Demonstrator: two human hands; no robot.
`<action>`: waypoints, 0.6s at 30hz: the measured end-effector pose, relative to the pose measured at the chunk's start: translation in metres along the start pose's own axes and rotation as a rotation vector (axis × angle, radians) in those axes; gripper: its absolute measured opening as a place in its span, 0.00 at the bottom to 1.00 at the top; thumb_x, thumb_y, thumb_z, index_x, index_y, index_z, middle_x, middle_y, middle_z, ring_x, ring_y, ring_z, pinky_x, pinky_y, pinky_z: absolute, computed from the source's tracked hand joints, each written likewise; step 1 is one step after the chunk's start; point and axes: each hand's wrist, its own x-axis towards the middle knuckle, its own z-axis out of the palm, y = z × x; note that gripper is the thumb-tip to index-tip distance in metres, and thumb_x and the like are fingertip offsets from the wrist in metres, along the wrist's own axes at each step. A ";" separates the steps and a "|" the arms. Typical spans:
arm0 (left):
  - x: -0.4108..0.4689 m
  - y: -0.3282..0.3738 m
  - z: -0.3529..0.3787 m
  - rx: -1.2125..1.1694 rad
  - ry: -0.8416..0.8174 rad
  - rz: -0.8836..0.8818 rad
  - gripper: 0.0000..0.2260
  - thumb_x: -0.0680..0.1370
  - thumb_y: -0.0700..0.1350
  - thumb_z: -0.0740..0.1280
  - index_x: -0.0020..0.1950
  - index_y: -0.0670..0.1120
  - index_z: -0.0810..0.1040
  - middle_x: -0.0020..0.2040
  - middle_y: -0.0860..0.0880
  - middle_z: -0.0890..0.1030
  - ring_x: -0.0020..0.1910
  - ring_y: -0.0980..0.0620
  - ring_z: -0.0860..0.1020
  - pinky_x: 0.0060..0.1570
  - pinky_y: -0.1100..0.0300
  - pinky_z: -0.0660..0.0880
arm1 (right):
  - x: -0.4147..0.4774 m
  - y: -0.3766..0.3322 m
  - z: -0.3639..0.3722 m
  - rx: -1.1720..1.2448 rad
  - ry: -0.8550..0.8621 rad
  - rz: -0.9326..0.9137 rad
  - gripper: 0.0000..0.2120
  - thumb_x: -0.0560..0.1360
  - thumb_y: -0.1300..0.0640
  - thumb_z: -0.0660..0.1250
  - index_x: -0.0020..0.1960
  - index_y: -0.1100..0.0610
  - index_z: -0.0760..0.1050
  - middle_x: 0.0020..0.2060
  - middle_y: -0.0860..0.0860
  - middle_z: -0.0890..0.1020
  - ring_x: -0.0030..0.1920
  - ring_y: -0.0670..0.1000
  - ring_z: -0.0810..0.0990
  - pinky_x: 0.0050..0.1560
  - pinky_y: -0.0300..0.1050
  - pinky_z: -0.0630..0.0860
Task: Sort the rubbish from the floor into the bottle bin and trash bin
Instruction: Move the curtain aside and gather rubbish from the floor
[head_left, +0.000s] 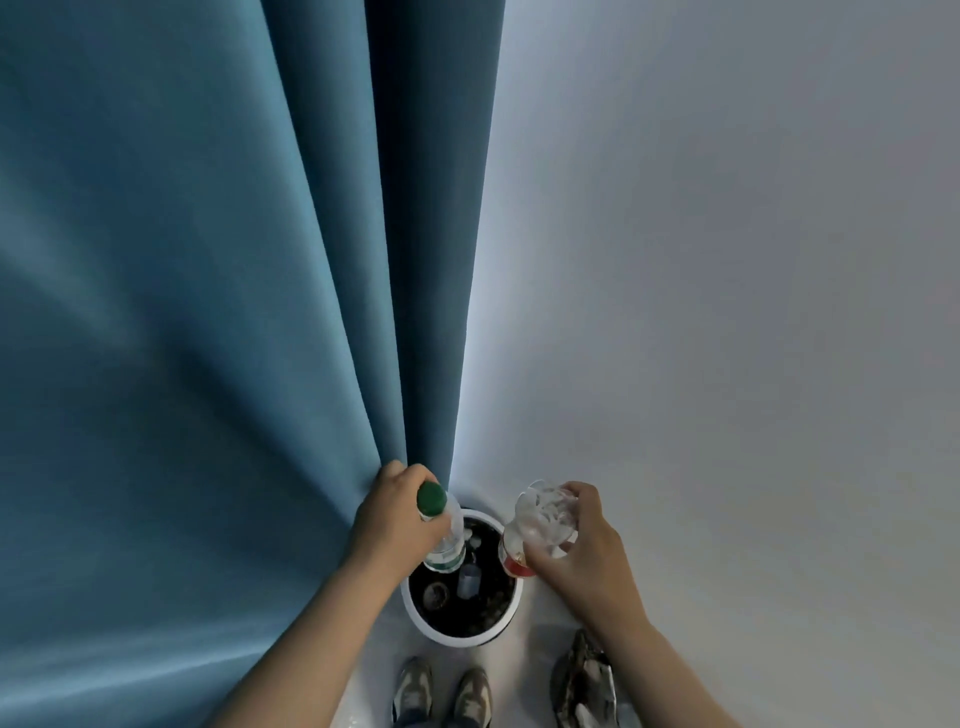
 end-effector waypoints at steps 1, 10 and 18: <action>0.005 -0.003 0.005 0.006 -0.033 -0.011 0.10 0.68 0.45 0.71 0.47 0.48 0.76 0.47 0.52 0.71 0.43 0.50 0.74 0.43 0.59 0.72 | 0.004 0.002 0.002 0.000 -0.001 0.017 0.27 0.65 0.50 0.73 0.58 0.44 0.63 0.47 0.41 0.79 0.44 0.39 0.80 0.44 0.40 0.78; 0.041 -0.018 0.050 -0.043 -0.289 -0.074 0.21 0.69 0.50 0.73 0.61 0.50 0.74 0.57 0.52 0.72 0.50 0.50 0.78 0.51 0.58 0.76 | 0.032 0.025 0.014 -0.021 0.000 0.128 0.30 0.59 0.43 0.69 0.58 0.44 0.62 0.48 0.42 0.79 0.44 0.43 0.80 0.45 0.45 0.80; 0.051 -0.031 0.059 0.023 -0.383 -0.081 0.16 0.73 0.48 0.71 0.59 0.47 0.77 0.55 0.51 0.79 0.51 0.52 0.78 0.54 0.58 0.76 | 0.049 0.033 0.024 -0.002 -0.005 0.186 0.26 0.66 0.49 0.73 0.58 0.43 0.62 0.47 0.41 0.78 0.45 0.43 0.81 0.46 0.46 0.81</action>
